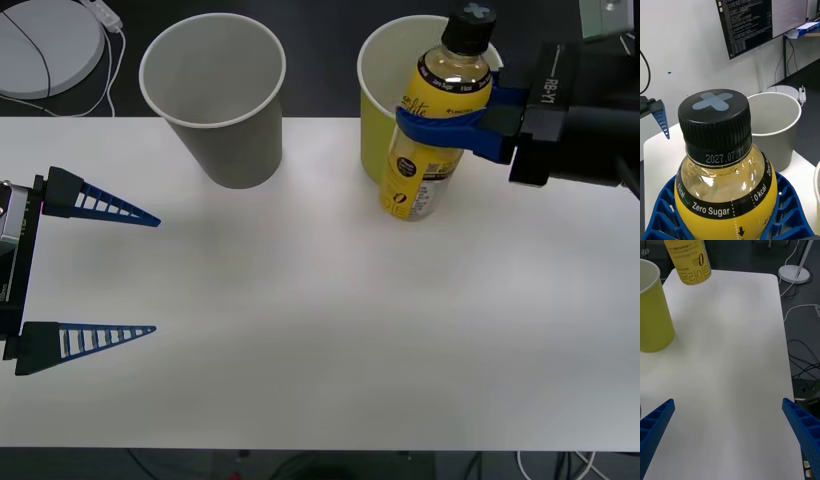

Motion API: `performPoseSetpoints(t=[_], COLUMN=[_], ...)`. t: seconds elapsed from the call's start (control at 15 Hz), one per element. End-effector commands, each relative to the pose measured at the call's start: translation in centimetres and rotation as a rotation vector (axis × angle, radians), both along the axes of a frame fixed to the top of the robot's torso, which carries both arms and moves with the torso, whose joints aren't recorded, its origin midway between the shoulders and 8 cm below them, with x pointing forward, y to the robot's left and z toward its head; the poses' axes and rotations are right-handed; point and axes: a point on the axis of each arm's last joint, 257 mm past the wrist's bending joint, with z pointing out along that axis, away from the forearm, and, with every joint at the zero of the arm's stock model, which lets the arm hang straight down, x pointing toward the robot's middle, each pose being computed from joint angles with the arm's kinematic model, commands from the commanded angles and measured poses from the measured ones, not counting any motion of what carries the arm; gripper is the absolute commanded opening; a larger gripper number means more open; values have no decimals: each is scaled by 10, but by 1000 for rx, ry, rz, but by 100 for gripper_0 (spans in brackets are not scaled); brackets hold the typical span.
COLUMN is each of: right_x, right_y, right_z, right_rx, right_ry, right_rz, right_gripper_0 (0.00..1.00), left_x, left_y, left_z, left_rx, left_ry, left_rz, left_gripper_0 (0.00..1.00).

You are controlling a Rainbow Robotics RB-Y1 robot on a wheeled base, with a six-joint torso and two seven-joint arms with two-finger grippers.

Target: Put the can into the green bin and the plastic bottle into the gray bin

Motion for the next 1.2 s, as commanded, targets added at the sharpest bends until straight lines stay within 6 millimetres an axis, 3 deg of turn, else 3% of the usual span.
performPoseSetpoints(t=[0.07, 0.4, 0.93, 1.2], right_x=[8, 23, 69, 96], right_y=[-1, 8, 64, 77], right_z=[7, 18, 30, 44], right_rx=[-36, -86, -125, -182], right_ry=[4, 48, 93, 121], right_rz=[1, -5, 8, 14], right_gripper_0=[0, 0, 0, 0], left_x=[0, 0, 0, 0], left_y=[0, 0, 0, 0], left_z=[0, 0, 0, 0], left_rx=[0, 0, 0, 0], left_ry=[0, 0, 0, 0], left_rz=[0, 0, 0, 0], left_gripper_0=[100, 100, 100, 100])
